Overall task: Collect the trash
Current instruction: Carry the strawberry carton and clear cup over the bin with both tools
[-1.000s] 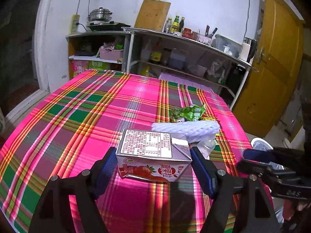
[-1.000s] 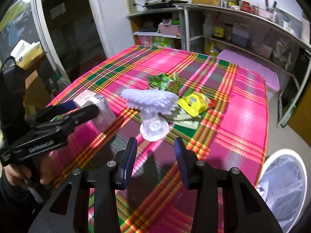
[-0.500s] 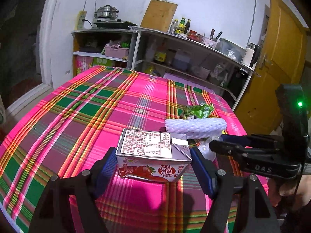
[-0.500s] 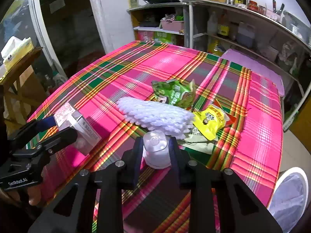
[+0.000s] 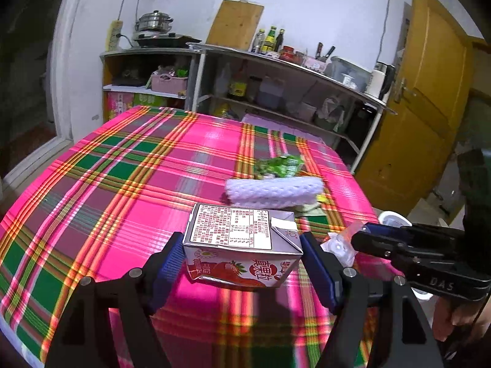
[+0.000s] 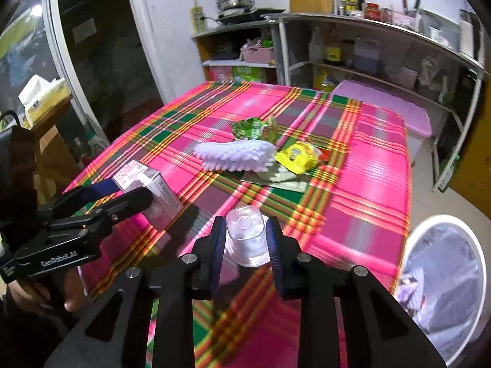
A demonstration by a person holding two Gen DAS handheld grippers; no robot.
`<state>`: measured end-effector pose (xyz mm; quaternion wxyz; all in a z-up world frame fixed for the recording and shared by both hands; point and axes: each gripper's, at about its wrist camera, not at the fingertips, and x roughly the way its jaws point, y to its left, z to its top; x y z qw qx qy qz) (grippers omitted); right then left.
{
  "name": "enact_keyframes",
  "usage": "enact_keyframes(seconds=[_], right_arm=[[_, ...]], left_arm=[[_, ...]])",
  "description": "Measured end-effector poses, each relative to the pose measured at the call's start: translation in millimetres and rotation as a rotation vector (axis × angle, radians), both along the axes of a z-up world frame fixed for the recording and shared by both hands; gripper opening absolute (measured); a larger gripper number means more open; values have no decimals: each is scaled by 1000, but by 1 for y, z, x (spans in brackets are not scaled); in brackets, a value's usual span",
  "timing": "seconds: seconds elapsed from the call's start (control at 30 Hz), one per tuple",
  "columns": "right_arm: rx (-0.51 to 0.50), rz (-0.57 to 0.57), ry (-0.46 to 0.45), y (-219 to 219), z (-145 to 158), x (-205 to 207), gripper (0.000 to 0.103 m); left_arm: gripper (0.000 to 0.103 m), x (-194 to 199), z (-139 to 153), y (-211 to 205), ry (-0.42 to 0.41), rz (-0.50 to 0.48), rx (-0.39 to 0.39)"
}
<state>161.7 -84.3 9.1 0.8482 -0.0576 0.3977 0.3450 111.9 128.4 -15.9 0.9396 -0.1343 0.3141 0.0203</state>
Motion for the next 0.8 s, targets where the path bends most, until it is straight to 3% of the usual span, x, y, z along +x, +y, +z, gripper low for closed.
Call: enact_keyframes(seconds=[0.8], right_arm=[[77,-218,-75,-125,35,-66,28]], left_arm=[[75,-45,46,-121,-65,-216,53]])
